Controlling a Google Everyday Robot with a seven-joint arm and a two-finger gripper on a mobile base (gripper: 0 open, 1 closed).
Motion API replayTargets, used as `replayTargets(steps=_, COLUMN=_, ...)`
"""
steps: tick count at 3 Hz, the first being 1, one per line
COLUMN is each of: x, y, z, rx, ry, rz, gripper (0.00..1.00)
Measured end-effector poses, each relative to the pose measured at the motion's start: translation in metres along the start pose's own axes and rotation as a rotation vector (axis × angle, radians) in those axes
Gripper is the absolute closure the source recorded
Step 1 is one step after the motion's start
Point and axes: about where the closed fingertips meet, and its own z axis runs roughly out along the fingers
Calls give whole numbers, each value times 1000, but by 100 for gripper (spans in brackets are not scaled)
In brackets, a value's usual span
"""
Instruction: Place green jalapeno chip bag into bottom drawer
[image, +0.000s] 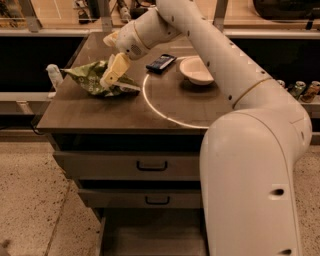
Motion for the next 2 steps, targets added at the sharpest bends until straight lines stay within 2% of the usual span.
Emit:
replayTargets(steps=1, x=13, y=-2, z=17, rx=-6, ry=2, rz=20, gripper=0)
replayTargets(steps=2, x=36, y=11, z=34, rx=-49, ry=23, rz=55, gripper=19)
